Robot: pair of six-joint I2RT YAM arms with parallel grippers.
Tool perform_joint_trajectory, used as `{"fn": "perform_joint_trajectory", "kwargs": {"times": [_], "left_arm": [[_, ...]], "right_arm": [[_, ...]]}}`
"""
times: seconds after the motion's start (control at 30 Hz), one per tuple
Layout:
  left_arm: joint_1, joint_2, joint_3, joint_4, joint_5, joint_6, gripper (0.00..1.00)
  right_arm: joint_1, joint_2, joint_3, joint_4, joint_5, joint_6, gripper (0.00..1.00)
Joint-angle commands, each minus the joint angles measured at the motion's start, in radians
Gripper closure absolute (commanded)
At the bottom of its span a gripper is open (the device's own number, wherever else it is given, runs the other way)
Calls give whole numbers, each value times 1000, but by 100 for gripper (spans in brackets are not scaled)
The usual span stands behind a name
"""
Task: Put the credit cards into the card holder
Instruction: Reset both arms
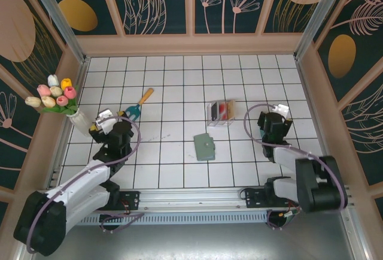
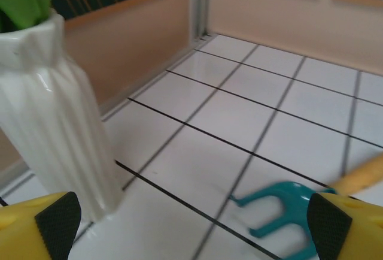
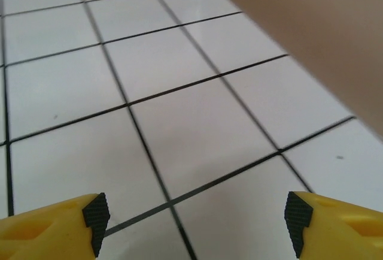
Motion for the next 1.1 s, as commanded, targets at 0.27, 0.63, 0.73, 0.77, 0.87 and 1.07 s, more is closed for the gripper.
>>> {"fn": "perform_joint_trajectory", "kwargs": {"times": [0.27,0.63,0.73,0.77,0.87,1.07], "left_arm": [[191,400,-47,773,339,354,2],[345,607,-62,1047,624,283,1],[371,598,-31,955,611,243,1],[371,621,-42,1023,601,244,1],[372,606,-37,986,600,245,1],[372,598,-37,972,604,244,1]], "right_arm": [[-51,170,-26,566,-358,-117,19],[-114,266,-19,621,-366,-41,1],[-122,268,-22,638,-360,-33,1],[-120,267,-19,629,-364,-34,1],[-121,268,-21,632,-367,-36,1],[-128,267,-15,622,-384,-34,1]]}}
